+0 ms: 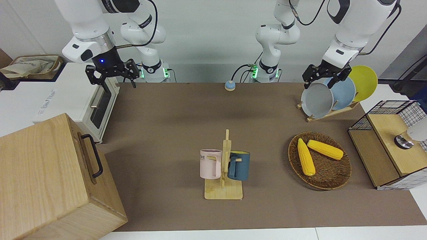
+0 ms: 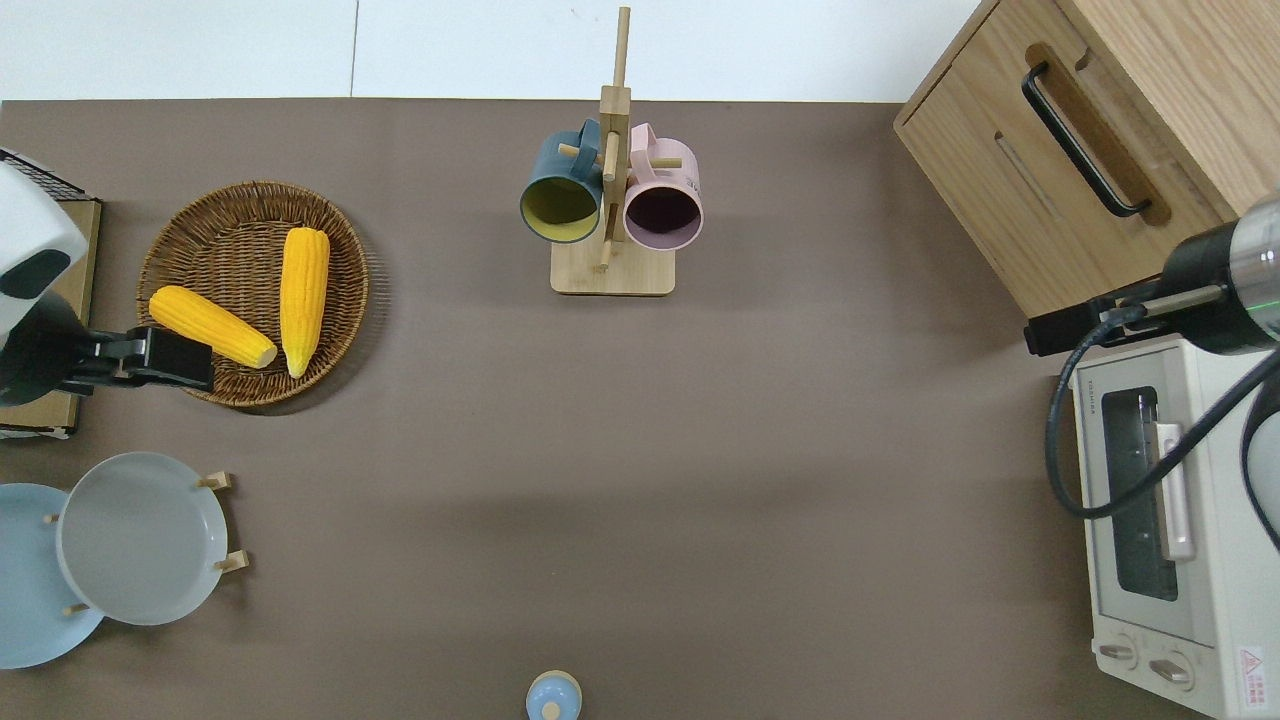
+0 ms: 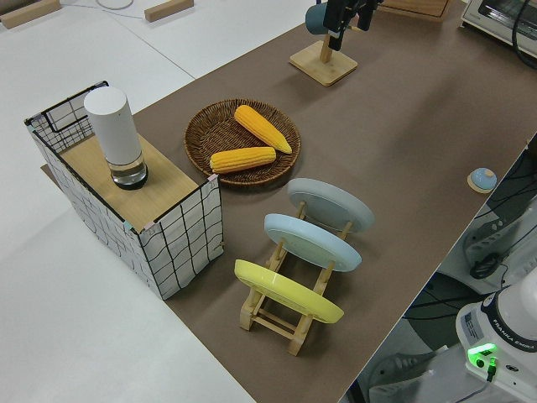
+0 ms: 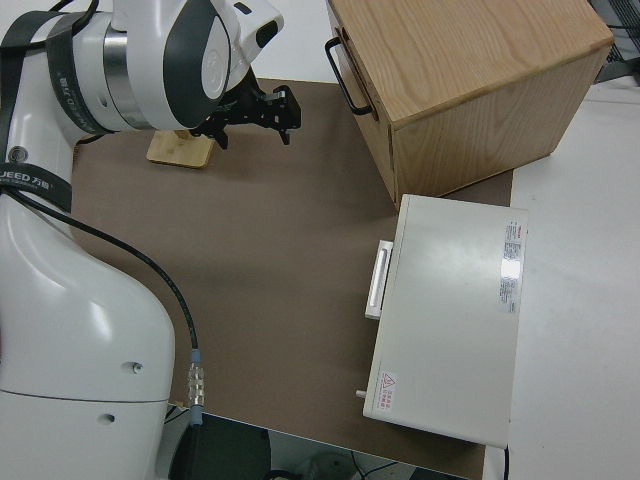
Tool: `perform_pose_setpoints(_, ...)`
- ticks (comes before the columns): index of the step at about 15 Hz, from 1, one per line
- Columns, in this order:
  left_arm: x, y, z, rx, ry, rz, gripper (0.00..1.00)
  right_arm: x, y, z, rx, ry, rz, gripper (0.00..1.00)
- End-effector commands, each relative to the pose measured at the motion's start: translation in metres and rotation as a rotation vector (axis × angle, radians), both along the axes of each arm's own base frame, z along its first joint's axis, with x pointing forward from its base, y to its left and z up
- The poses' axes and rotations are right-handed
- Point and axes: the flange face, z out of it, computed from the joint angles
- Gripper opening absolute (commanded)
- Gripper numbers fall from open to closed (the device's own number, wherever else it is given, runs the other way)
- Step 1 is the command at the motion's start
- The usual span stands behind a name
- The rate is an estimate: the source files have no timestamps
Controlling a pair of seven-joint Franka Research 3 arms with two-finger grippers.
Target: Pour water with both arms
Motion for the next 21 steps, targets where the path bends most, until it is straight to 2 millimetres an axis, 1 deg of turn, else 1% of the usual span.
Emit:
perform_pose_setpoints(1, -0.001, 0.003, 0.003, -0.002, -0.016, 0.005, 0.99, -0.001, -0.014, 0.002, 0.012, 0.005, -0.002, 0.994)
perform_pose_setpoints(4, 0.000, 0.004, 0.002, 0.000, -0.015, 0.005, 0.99, -0.001, -0.017, 0.002, 0.012, 0.006, -0.007, 0.994)
perform_pose_setpoints(8, 0.001, 0.006, 0.001, 0.013, -0.012, 0.005, 0.99, -0.001, -0.006, 0.001, 0.016, 0.008, 0.012, 0.994)
perform_pose_setpoints(9, 0.002, 0.009, 0.000, 0.011, -0.010, 0.002, 0.99, -0.002, -0.004, 0.002, 0.017, 0.008, 0.015, 0.994)
perform_pose_setpoints(10, 0.003, 0.023, 0.002, 0.010, -0.016, 0.001, 0.99, -0.002, -0.004, 0.001, 0.016, 0.010, 0.015, 0.992)
perform_pose_setpoints(11, 0.004, 0.031, 0.003, 0.010, -0.020, -0.006, 0.99, -0.001, -0.002, 0.001, 0.017, 0.010, 0.018, 0.992)
perform_pose_setpoints(13, 0.007, 0.060, 0.005, 0.008, -0.035, -0.012, 0.99, -0.001, 0.002, -0.007, 0.013, 0.025, 0.012, 0.992)
perform_pose_setpoints(15, 0.010, 0.091, 0.004, 0.012, -0.064, -0.027, 0.99, -0.001, 0.029, -0.021, 0.012, 0.048, 0.027, 0.992)
perform_pose_setpoints(16, 0.012, 0.109, 0.001, 0.012, -0.072, -0.028, 0.99, 0.000, 0.042, -0.033, 0.009, 0.068, 0.032, 0.992)
perform_pose_setpoints(18, 0.010, 0.144, 0.002, 0.015, -0.095, -0.031, 0.99, 0.005, 0.074, -0.055, 0.012, 0.068, 0.030, 0.992)
perform_pose_setpoints(19, 0.008, 0.165, 0.002, 0.022, -0.114, -0.028, 0.99, 0.007, 0.088, -0.069, 0.013, 0.070, 0.017, 0.992)
perform_pose_setpoints(21, 0.004, 0.197, 0.005, 0.033, -0.154, -0.029, 0.99, 0.017, 0.121, -0.097, 0.024, 0.059, 0.011, 0.992)
